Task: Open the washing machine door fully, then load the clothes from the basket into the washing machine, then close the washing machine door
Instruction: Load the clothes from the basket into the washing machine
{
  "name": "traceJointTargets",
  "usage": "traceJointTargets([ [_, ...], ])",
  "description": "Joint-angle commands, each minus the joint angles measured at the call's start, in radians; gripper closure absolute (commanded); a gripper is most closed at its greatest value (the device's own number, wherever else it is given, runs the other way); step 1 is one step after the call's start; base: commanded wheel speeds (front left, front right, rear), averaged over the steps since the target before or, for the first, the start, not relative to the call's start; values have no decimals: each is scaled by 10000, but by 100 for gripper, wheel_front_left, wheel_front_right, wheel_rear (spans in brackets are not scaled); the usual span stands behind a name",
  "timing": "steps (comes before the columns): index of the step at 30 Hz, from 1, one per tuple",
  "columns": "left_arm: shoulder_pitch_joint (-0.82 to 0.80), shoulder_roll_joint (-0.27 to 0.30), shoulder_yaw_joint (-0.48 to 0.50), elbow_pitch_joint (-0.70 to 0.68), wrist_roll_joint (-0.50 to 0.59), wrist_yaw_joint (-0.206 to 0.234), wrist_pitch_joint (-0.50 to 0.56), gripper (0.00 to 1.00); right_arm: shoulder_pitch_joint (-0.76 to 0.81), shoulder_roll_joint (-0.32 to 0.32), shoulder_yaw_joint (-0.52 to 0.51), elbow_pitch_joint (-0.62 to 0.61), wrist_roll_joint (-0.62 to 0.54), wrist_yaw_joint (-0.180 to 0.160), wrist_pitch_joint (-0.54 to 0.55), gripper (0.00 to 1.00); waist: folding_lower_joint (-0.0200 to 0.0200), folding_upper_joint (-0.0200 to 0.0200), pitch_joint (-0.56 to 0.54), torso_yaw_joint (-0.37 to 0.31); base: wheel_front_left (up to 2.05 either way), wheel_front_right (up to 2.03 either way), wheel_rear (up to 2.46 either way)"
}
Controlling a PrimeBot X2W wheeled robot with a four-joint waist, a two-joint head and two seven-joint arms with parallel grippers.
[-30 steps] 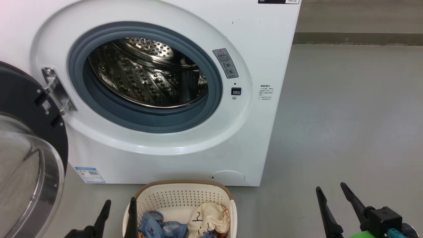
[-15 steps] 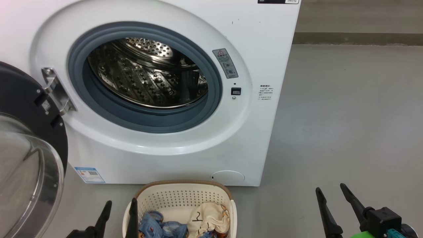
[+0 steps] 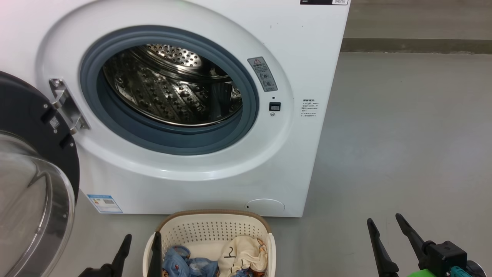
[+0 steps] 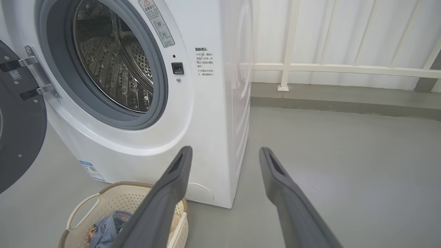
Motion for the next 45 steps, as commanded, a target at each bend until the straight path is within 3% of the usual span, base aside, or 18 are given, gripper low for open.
traceJointTargets([
  [1, -349, 59, 323, -187, 110, -14, -131, 0, -218, -91, 249, -262, -50, 16, -26, 0, 0, -1, 7, 3, 0, 0, 0],
  [16, -447, -34, 253, -163, 175, -32, -134, 0, -265, -91, 184, -371, -138, 16, 27, 0, 0, -1, 366, -24, 0, 0, 0],
  [28, -1078, -203, -98, 417, 356, -132, -130, 0, -589, -91, -146, -608, -377, 16, 98, 0, 0, -1, 1779, -542, 0, 0, 0],
  [34, -1953, -269, -292, 1413, 500, -303, -124, 0, -885, -91, -245, -746, -543, 16, 33, 0, 0, -1, 2925, -1069, 0, 0, 0],
  [45, -4089, -230, -646, 4457, 547, -1008, 246, 0, -1452, -216, -302, -793, -434, 16, -234, 0, 0, -1, 4666, -2183, 0, 0, 0],
])
